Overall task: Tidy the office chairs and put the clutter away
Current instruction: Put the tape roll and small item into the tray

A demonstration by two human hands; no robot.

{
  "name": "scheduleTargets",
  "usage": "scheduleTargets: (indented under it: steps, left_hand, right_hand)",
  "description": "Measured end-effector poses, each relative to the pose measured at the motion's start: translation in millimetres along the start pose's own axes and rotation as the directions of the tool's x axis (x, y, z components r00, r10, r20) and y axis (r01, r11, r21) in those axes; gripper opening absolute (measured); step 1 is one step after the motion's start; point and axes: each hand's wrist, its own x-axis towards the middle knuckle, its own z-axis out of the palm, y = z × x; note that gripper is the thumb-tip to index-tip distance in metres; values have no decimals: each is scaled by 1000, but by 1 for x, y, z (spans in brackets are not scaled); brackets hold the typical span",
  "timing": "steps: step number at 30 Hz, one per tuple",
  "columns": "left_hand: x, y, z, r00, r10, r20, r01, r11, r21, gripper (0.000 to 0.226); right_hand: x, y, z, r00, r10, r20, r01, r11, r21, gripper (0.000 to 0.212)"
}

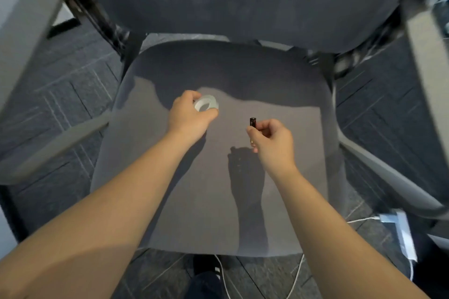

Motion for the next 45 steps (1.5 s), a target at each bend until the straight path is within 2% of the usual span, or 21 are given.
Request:
scheduleTargets:
  steps: [5, 10, 15, 20, 23, 28, 33, 37, 45]
  left_hand:
    - [-64, 77, -10, 989, 141, 46, -133, 981, -143, 37]
    - [-141, 155, 1, 947, 263, 185, -228, 954, -193, 26]
    - [-239, 229, 32, 842, 454, 291, -394, 886, -244, 38]
    - [-348, 276, 84, 758, 535, 373, -469, 845, -258, 62]
    - [-415, 294, 125, 699, 586, 410, -528, 809, -258, 50]
    - [-514, 330, 187, 592, 616, 519, -608, 764, -214, 47]
    - [-578, 365, 233, 504, 627, 593, -685, 709, -167, 52]
    - [-604, 394, 264, 441, 642, 627, -722, 669, -176, 50]
    - [-604, 453, 334, 407, 652, 640, -746, 641, -178, 53]
  right_hand:
    - [-43, -56, -72, 989, -115, -94, 117, 993, 16, 30]
    - [-101, -91, -168, 951, -170, -259, 184, 983, 28, 29]
    - [-171, -102, -281, 892, -219, -396, 249, 968, 28, 28]
    - [-250, -75, -395, 824, -228, -518, 272, 962, 8, 27]
    - [-298, -48, -465, 780, -219, -586, 251, 968, -28, 27]
    - [-369, -4, -574, 692, -159, -705, 192, 981, -32, 10]
    - [-410, 22, -648, 614, -104, -782, 165, 986, -2, 9]
    - [-419, 30, -688, 593, -94, -800, 170, 985, 10, 10]
    - [-377, 31, -763, 563, -108, -819, 159, 987, -21, 8]
